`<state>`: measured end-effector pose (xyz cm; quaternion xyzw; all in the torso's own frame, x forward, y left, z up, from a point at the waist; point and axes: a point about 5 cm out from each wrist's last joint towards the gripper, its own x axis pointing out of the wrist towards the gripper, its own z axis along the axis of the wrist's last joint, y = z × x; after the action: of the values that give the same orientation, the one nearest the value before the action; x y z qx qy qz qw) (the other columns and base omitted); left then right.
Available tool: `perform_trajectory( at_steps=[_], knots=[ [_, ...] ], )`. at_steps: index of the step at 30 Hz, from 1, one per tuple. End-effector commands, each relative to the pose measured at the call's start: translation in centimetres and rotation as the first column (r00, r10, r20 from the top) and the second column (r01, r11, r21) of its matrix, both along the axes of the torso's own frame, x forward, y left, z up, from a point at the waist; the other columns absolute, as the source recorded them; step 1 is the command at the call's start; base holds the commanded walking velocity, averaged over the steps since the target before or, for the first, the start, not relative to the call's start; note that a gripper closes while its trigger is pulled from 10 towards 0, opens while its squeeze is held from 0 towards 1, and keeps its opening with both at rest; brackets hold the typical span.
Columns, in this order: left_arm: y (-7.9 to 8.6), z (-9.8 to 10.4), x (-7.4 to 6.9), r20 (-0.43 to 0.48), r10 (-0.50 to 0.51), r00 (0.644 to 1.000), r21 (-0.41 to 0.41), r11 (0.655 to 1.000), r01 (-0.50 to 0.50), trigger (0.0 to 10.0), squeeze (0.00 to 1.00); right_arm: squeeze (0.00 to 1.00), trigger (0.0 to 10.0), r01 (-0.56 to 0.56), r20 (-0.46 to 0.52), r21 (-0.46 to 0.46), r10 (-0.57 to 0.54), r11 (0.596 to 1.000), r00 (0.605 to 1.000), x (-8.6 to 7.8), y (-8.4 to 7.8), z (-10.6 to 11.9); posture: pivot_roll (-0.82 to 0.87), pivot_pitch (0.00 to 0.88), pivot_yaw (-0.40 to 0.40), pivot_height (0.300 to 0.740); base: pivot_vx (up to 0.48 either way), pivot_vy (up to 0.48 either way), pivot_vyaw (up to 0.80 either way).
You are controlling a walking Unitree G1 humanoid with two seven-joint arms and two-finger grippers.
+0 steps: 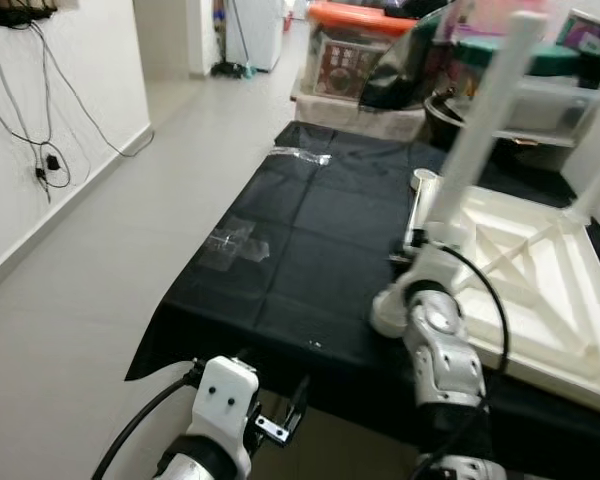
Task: Building children table
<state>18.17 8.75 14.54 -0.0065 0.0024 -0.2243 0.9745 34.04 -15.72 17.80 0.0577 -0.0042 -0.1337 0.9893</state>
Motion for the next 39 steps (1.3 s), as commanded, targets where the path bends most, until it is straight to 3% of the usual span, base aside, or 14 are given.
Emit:
perform_trajectory(
  at_steps=[1,2,3,6,7,10,18,21,25,29,31,33,35,39],
  knots=[
    [-0.1,-0.4,0.0,-0.022,-0.008,1.000,-0.002,1.000,0.008,10.0,0.00,0.00,10.0,-0.094,-0.053,0.110,0.100,0.990,0.994,-0.8,4.4,-1.6,0.23,0.065,-0.123,0.740,0.000,0.000,0.00],
    [-0.1,-0.4,0.0,-0.022,-0.008,1.000,-0.002,1.000,0.008,10.0,0.00,0.00,10.0,-0.094,-0.053,0.110,0.100,0.990,0.994,-0.8,4.4,-1.6,0.23,0.065,-0.123,0.740,0.000,0.000,0.00],
    [-0.1,-0.5,0.0,-0.022,-0.007,1.000,-0.002,1.000,0.007,10.0,0.00,0.90,10.0,-0.137,-0.024,0.114,0.140,0.984,0.990,-0.8,4.9,-1.4,0.23,0.065,-0.123,0.740,0.000,0.000,0.00],
    [-0.1,-0.5,0.0,-0.022,-0.006,1.000,-0.003,1.000,0.006,10.0,0.00,1.00,10.0,-0.223,0.021,0.105,0.222,0.969,0.975,-0.6,5.4,-1.2,0.23,0.067,-0.124,0.740,0.000,0.000,0.00],
    [-0.1,-0.5,0.1,-0.022,-0.006,1.000,-0.003,1.000,0.006,10.0,0.00,0.00,10.0,-0.268,0.046,0.104,0.264,0.958,0.963,-0.4,5.5,-1.2,0.23,0.067,-0.124,0.740,0.000,0.000,0.00],
    [-0.1,-0.5,0.1,-0.022,-0.006,1.000,-0.004,1.000,0.006,10.0,0.00,0.00,10.0,-0.292,0.058,0.104,0.287,0.951,0.956,-0.2,5.6,-1.1,0.23,0.067,-0.124,0.740,0.000,0.000,0.00],
    [-0.1,-0.5,0.1,-0.021,-0.008,1.000,-0.004,1.000,0.008,10.0,0.00,0.00,10.0,-0.767,0.133,-0.007,0.761,0.641,0.635,2.7,3.4,1.1,0.23,0.071,-0.120,0.740,0.000,0.000,0.00],
    [-0.1,-0.5,0.1,-0.021,-0.008,1.000,-0.004,1.000,0.008,10.0,0.00,0.00,10.0,-0.794,0.123,0.000,0.788,0.608,0.603,2.8,3.2,1.1,0.23,0.071,-0.120,0.740,0.000,0.000,0.00],
    [-0.1,-0.4,0.1,-0.020,-0.007,1.000,-0.002,1.000,0.007,10.0,0.00,0.00,10.0,-0.973,0.061,0.016,0.971,0.232,0.232,1.9,4.6,1.7,0.24,0.075,-0.127,0.740,0.000,0.000,0.00],
    [-0.1,-0.4,0.1,-0.020,-0.006,1.000,-0.001,1.000,0.006,10.0,0.00,0.00,10.0,-0.993,0.026,0.011,0.993,0.116,0.116,1.5,5.3,1.6,0.24,0.075,-0.127,0.740,0.000,0.000,0.00],
    [0.0,-0.4,0.0,-0.019,-0.006,1.000,0.000,1.000,0.005,10.0,0.00,0.00,10.0,-1.000,-0.013,-0.007,1.000,-0.027,-0.027,1.0,6.2,1.3,0.25,0.084,-0.124,0.740,0.000,0.000,0.00],
    [0.0,-0.3,0.0,-0.019,-0.006,1.000,0.000,1.000,0.006,10.0,0.00,0.00,10.0,-0.996,-0.031,-0.014,0.996,-0.084,-0.083,0.8,6.6,1.2,0.25,0.084,-0.124,0.740,0.000,0.000,0.00],
    [0.0,-0.3,0.0,-0.020,-0.005,1.000,0.000,1.000,0.005,10.0,0.00,0.00,0.0,-0.994,-0.038,-0.029,0.994,-0.105,-0.104,0.9,7.6,1.1,0.25,0.084,-0.124,0.740,0.000,0.000,0.00],
    [0.0,-0.3,0.0,-0.020,-0.006,1.000,0.000,1.000,0.006,10.0,0.00,0.00,0.0,-0.997,-0.032,-0.042,0.998,-0.063,-0.062,1.4,8.0,1.2,0.25,0.086,-0.126,0.740,0.000,0.000,0.00]
  ],
)
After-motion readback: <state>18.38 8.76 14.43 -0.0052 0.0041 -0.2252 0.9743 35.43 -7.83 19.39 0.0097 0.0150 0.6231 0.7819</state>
